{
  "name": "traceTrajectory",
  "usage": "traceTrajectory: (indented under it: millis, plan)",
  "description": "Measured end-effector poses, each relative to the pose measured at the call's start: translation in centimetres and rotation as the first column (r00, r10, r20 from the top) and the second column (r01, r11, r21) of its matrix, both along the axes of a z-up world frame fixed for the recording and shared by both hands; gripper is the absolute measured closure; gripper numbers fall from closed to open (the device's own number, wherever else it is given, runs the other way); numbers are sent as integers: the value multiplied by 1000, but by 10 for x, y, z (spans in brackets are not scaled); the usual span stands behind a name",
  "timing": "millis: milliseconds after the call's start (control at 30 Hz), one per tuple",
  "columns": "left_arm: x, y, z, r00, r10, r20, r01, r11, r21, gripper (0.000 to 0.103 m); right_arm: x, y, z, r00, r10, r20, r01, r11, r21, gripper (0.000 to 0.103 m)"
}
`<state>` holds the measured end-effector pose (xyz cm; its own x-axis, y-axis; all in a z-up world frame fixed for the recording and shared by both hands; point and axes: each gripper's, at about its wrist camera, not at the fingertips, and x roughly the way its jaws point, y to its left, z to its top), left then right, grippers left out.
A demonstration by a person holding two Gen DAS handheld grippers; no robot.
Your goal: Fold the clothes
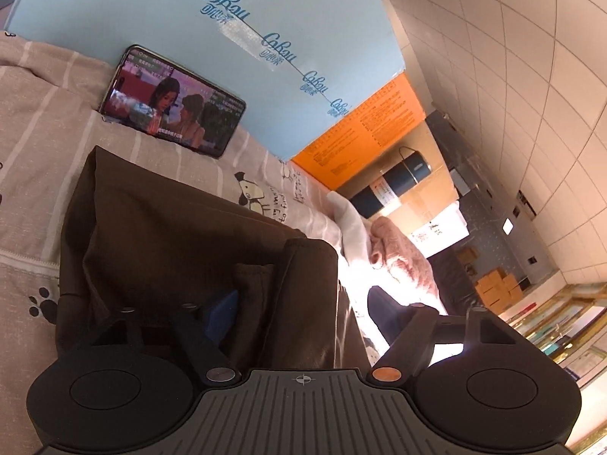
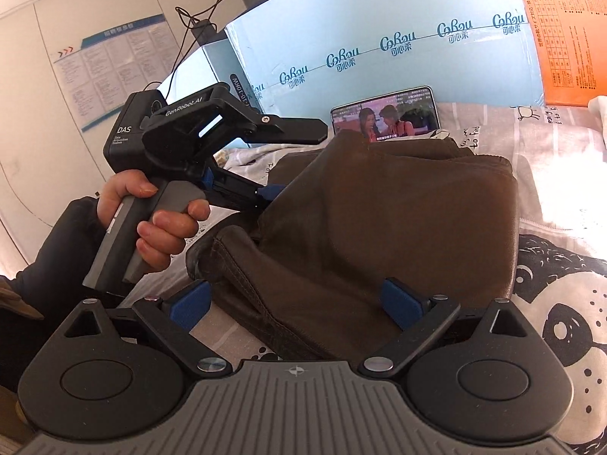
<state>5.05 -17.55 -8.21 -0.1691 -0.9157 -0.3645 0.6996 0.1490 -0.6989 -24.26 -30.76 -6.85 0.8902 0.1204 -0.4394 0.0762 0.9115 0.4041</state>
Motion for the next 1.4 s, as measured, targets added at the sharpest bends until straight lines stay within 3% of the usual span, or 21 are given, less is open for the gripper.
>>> traceTrajectory:
  millis: [133, 233, 333, 367, 400, 467, 533, 633, 733, 800, 900, 1000, 1067, 1167, 1233, 1267, 1300, 1400]
  plan:
    - [-23, -1, 11, 987, -42, 158, 48, 998, -33, 73, -2, -9, 1, 1000, -15, 19, 14, 998, 58, 6]
    - [-22, -4, 9, 988, -19, 155, 22, 1000, -18, 69, -2, -12, 3, 999, -19, 26, 17, 997, 75, 6]
    - [-12, -2, 4, 980, 74, 183, -83, 996, 41, 63, -3, -12, 3, 999, -20, 32, 17, 997, 81, 6]
    - [-9, -2, 2, 974, 106, 202, -121, 991, 64, 57, -4, -13, 3, 999, -21, 34, 18, 996, 83, 6]
    - [-7, -2, 1, 971, 124, 206, -142, 987, 77, 39, -4, -13, 3, 999, -22, 34, 19, 996, 86, 6]
    - [-4, -4, -3, 974, 135, 184, -156, 982, 106, 15, -4, -13, 4, 999, -24, 32, 22, 996, 88, 6]
    - [-7, -8, -5, 975, 121, 186, -146, 981, 126, 12, -3, -13, 4, 999, -25, 31, 23, 996, 87, 6]
    - [-20, -18, -5, 964, 72, 256, -117, 980, 164, 8, -3, -12, 5, 999, -26, 30, 23, 996, 89, 6]
    - [-37, -24, -3, 930, 34, 365, -108, 977, 186, 14, -3, -12, 5, 999, -26, 30, 24, 996, 89, 6]
    - [-53, -25, -2, 887, -6, 461, -90, 979, 185, 54, -4, -13, 5, 999, -27, 34, 24, 995, 93, 6]
    - [-81, -21, 1, 788, -31, 615, -80, 985, 151, 86, -5, -15, 5, 998, -28, 52, 22, 994, 110, 6]
    - [-91, -6, 15, 735, 15, 678, -88, 993, 73, 90, -10, -20, 8, 995, -44, 91, 31, 991, 133, 6]
    - [-89, 2, 22, 728, 38, 685, -98, 994, 49, 89, -17, -26, 10, 989, -65, 136, 42, 985, 167, 6]
    - [-80, 4, 16, 739, 60, 671, -151, 985, 78, 76, -20, -34, 10, 984, -90, 156, 55, 975, 217, 6]
    - [-74, 3, 8, 739, 87, 668, -211, 972, 106, 57, -19, -37, 9, 985, -99, 140, 65, 972, 228, 6]
    - [-73, 3, 6, 724, 112, 681, -252, 962, 109, 38, -17, -37, 9, 987, -101, 129, 70, 972, 226, 6]
    - [-71, 4, 6, 713, 132, 688, -278, 955, 105, 30, -16, -37, 8, 987, -99, 125, 69, 972, 225, 6]
    - [-61, 8, 8, 712, 163, 683, -317, 943, 105, 23, -15, -37, 8, 988, -94, 120, 65, 973, 222, 6]
